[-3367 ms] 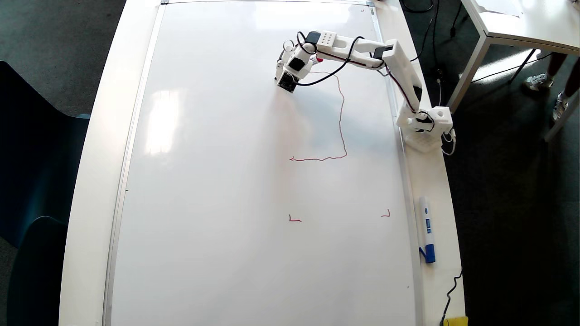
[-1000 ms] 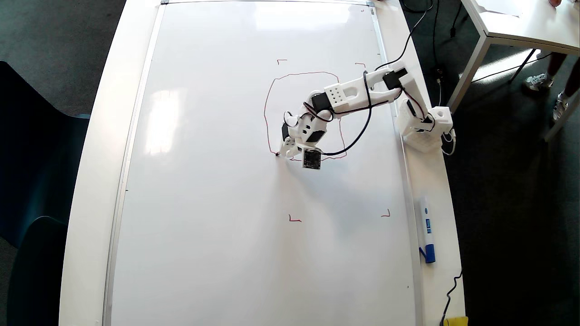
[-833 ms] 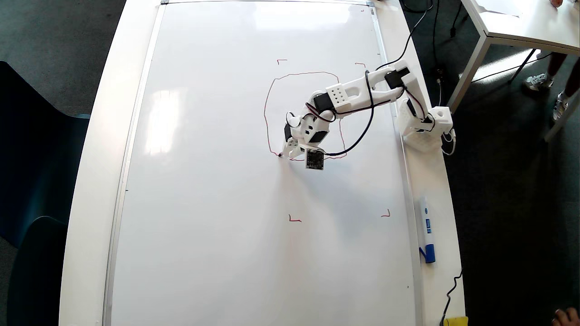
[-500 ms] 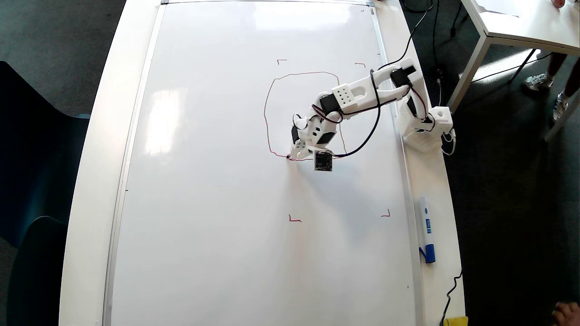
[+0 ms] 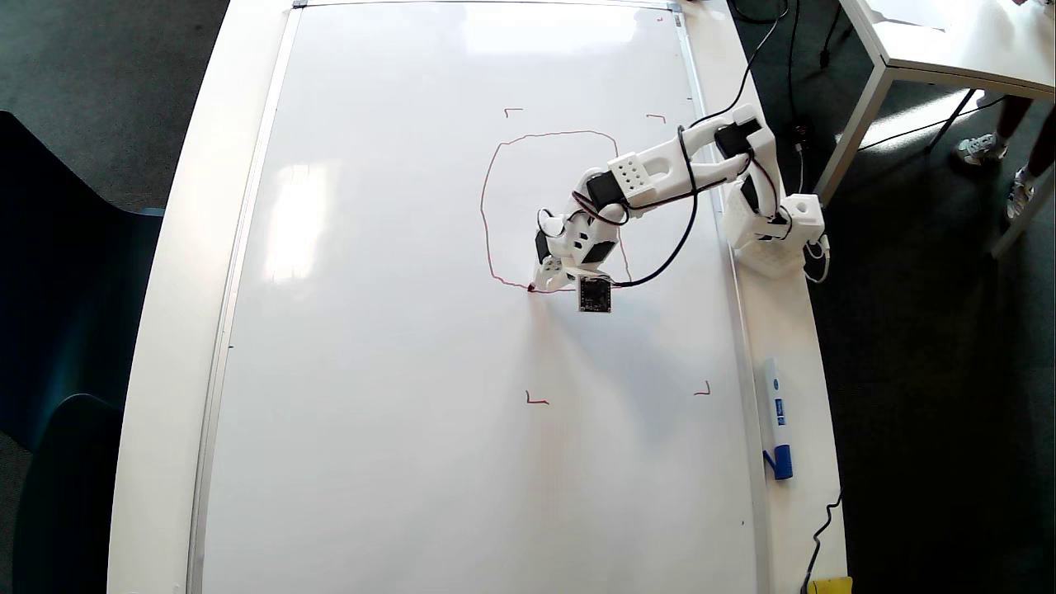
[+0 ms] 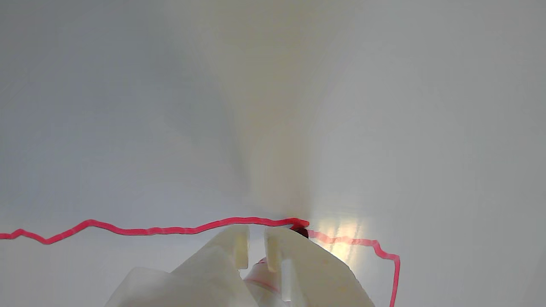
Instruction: Draw on a whiteboard a robot head using a pen attached to the gripper
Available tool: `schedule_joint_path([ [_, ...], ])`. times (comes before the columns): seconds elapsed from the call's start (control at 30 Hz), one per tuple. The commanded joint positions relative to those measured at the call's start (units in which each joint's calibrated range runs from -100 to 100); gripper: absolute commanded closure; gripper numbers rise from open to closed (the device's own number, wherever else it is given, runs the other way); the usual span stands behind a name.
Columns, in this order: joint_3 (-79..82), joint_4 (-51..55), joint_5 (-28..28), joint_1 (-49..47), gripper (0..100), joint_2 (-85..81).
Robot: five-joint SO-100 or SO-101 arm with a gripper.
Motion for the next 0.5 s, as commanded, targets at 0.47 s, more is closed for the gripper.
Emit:
schedule_joint_path([
  [0.47,-4.5,9.1,0.5,5.6,99,-13.2],
])
